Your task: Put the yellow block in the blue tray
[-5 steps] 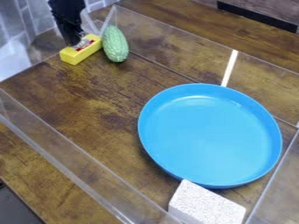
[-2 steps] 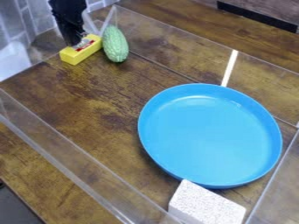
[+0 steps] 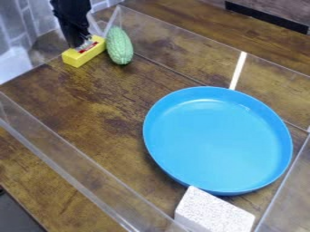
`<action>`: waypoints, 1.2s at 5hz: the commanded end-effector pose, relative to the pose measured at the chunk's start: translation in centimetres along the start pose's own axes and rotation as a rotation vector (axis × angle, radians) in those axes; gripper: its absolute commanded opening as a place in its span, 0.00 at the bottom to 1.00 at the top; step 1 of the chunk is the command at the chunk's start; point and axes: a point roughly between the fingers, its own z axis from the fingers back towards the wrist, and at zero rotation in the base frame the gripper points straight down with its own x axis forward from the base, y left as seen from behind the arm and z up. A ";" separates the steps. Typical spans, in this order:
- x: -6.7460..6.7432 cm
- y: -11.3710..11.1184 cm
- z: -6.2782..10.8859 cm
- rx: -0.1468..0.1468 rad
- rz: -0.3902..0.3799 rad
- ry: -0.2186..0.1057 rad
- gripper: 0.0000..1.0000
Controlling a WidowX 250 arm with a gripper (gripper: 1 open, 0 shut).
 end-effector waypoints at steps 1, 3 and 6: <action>-3.6 -2.9 -3.1 -0.100 0.021 0.138 0.00; -3.2 -2.8 -2.7 -0.104 -0.007 0.148 1.00; -2.1 -2.1 -2.8 -0.110 -0.078 0.135 0.00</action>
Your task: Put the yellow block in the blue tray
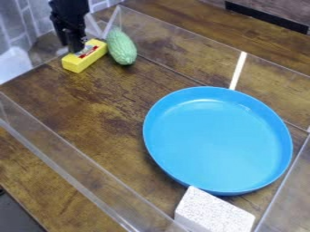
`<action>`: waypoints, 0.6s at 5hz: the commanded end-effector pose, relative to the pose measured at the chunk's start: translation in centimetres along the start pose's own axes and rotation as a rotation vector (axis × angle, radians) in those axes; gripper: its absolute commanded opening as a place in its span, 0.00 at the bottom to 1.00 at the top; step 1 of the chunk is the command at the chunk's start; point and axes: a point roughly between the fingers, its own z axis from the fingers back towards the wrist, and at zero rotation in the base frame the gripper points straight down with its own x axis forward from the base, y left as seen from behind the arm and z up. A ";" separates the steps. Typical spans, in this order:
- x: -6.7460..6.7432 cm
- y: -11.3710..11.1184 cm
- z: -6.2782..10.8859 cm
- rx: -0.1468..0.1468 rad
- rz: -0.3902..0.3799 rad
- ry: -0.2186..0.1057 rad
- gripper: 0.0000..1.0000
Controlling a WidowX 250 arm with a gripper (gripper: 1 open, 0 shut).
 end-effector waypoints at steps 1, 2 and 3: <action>-1.0 -1.2 -3.7 -0.076 -0.032 0.072 1.00; -0.8 -0.6 -3.9 -0.077 -0.065 0.073 0.00; -0.6 -0.3 -4.0 -0.079 -0.101 0.071 1.00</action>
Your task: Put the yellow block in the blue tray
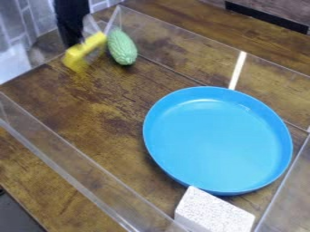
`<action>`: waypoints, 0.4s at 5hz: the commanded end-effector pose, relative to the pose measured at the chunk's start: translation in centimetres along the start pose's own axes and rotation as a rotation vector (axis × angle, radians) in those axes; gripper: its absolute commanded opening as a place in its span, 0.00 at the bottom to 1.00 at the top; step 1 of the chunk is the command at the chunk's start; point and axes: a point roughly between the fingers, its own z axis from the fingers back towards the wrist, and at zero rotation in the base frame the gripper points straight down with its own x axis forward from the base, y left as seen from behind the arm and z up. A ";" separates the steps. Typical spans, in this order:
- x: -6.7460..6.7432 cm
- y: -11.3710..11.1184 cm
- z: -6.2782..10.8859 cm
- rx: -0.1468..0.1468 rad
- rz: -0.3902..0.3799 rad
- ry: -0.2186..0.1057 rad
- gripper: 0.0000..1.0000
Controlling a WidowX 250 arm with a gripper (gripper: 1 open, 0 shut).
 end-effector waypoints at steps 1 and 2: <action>-0.9 -0.7 -1.2 -0.047 0.016 0.032 0.00; -0.7 -0.7 0.1 -0.042 0.015 0.023 0.00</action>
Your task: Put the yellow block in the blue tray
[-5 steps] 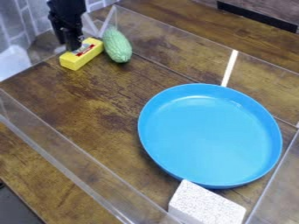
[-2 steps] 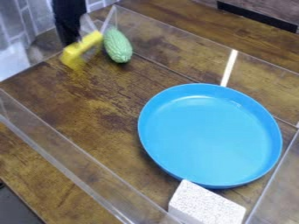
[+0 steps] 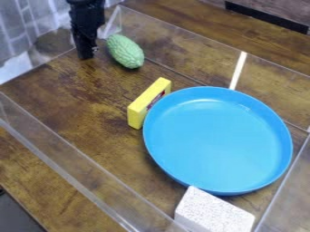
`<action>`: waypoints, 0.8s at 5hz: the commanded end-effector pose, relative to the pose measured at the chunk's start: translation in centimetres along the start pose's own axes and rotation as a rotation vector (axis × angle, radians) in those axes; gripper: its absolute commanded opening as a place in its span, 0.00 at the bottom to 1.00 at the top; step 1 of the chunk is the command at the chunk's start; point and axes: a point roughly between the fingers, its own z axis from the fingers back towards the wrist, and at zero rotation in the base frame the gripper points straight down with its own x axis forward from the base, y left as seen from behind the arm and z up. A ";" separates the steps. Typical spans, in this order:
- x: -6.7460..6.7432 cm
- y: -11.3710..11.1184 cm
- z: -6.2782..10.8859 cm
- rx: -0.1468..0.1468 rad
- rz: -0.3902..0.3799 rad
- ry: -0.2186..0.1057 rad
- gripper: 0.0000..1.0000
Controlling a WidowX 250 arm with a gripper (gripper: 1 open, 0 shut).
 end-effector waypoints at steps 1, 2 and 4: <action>-0.2 -0.5 0.3 -0.018 0.003 0.009 0.00; -0.1 -0.5 0.9 -0.005 -0.003 0.004 0.00; 0.1 -0.4 1.8 0.024 -0.014 -0.005 0.00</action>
